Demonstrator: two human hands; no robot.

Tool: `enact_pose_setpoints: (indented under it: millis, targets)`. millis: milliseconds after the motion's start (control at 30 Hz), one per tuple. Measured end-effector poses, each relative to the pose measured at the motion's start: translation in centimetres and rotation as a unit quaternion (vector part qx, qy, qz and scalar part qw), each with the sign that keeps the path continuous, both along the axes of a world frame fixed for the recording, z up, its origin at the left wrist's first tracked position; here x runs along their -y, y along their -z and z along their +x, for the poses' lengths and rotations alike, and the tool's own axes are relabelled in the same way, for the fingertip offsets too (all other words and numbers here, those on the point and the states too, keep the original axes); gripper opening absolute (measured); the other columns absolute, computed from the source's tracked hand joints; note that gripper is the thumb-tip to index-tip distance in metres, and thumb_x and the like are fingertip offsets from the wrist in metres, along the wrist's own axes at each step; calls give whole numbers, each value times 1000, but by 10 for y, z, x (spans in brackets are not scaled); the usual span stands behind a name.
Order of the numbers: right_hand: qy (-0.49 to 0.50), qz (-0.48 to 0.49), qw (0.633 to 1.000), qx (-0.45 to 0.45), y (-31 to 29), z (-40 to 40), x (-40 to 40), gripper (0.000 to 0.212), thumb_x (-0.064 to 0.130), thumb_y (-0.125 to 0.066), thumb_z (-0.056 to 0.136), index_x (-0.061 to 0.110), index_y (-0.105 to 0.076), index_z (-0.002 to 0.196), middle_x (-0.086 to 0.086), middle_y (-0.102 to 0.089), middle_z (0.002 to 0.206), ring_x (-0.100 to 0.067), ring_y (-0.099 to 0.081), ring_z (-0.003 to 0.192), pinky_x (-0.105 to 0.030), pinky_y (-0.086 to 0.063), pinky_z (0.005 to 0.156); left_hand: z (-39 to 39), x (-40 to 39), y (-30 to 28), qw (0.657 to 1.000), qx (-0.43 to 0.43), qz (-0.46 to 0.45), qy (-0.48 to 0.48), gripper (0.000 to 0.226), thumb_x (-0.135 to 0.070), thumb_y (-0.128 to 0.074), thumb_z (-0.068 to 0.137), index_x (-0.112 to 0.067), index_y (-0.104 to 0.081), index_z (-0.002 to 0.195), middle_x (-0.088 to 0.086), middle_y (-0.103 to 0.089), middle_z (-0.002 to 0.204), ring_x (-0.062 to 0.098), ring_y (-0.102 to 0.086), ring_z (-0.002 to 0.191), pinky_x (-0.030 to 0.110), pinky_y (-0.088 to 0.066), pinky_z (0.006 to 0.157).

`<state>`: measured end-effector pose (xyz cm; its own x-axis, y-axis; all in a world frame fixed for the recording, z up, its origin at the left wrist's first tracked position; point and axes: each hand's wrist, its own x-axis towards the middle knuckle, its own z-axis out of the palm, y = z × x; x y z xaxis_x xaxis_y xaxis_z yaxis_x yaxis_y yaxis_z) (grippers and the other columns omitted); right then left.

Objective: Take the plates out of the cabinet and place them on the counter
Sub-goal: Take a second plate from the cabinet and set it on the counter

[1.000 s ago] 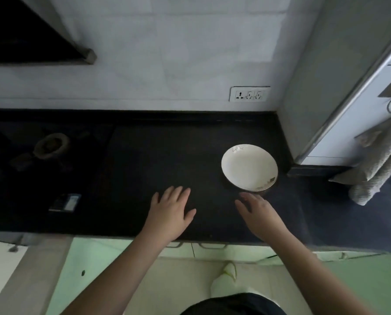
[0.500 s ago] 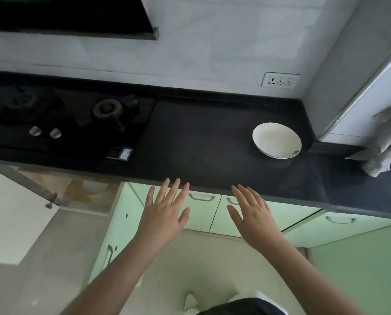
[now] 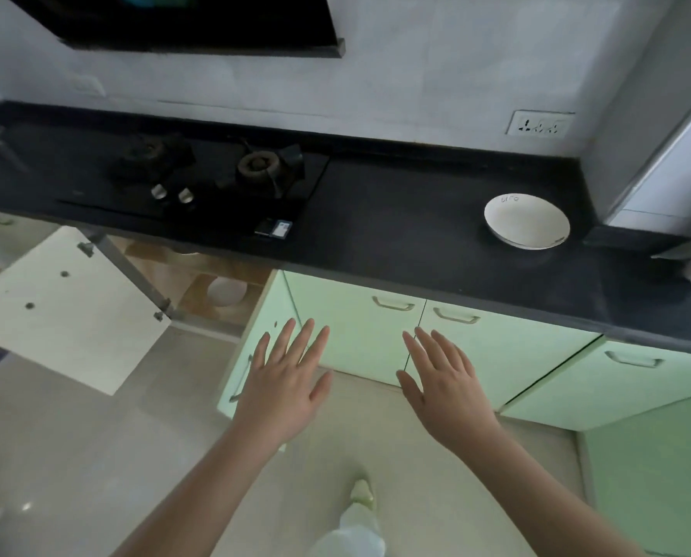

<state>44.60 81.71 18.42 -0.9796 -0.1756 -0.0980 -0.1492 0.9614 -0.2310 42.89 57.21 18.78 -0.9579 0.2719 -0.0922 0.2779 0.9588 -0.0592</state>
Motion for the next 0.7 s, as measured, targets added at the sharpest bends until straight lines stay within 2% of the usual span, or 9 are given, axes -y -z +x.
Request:
enact_pose_setpoints:
  millis: [133, 267, 367, 433, 533, 600, 700]
  targets:
    - [-23, -6, 1000, 1, -6, 29, 22, 70, 57, -3, 93, 25, -12, 154, 1, -17, 161, -23, -10, 149, -38, -5, 120, 45, 18, -12, 1000, 2, 1, -19, 62, -53, -29, 95, -25, -41, 148, 0, -42, 154, 25, -35, 144, 45, -12, 112]
    - [-55, -11, 998, -4, -15, 42, 57, 72, 58, -2, 91, 24, -13, 154, 0, -18, 161, -23, -10, 149, -40, -9, 121, 74, 55, -16, 997, 20, 34, -68, 69, -60, -7, 92, -34, -11, 156, -9, -5, 165, 17, 0, 152, 48, -8, 119]
    - [-81, -15, 997, -14, -23, 47, 95, 74, 58, -1, 90, 23, -14, 154, 0, -18, 161, -22, -10, 149, -40, -10, 121, 92, 93, -21, 995, 6, 31, -94, 72, -60, -3, 90, -33, -13, 156, -5, -11, 165, 21, -6, 152, 51, -11, 119]
    - [-100, -11, 995, -19, -27, 50, 126, 73, 57, -1, 90, 23, -15, 154, 0, -18, 161, -22, -10, 149, -40, -11, 121, 103, 125, -24, 993, -1, 23, -115, 69, -58, -9, 93, -30, -17, 155, -2, -18, 164, 24, -13, 151, 50, -12, 119]
    - [-123, -5, 992, -30, -29, 53, 181, 68, 55, -7, 94, 23, -17, 153, 0, -21, 160, -23, -13, 149, -40, -11, 120, 121, 173, -25, 988, -8, 32, -150, 65, -56, -19, 96, -25, -32, 152, 1, -34, 158, 28, -30, 146, 53, -22, 115]
    - [-139, 1, 990, -34, -31, 54, 225, 66, 55, -9, 96, 23, -16, 153, 0, -20, 160, -23, -13, 148, -38, -10, 119, 135, 210, -23, 985, 3, 49, -164, 68, -58, -15, 95, -26, -27, 153, 1, -31, 160, 25, -24, 148, 52, -18, 118]
    - [-151, -26, 988, -21, -35, 56, 293, 61, 51, -20, 99, 23, -17, 153, 2, -19, 160, -21, -11, 149, -37, -10, 119, 150, 274, -28, 978, 3, 78, -191, 67, -58, -10, 96, -29, -12, 156, -3, -14, 165, 18, -5, 152, 47, -6, 121]
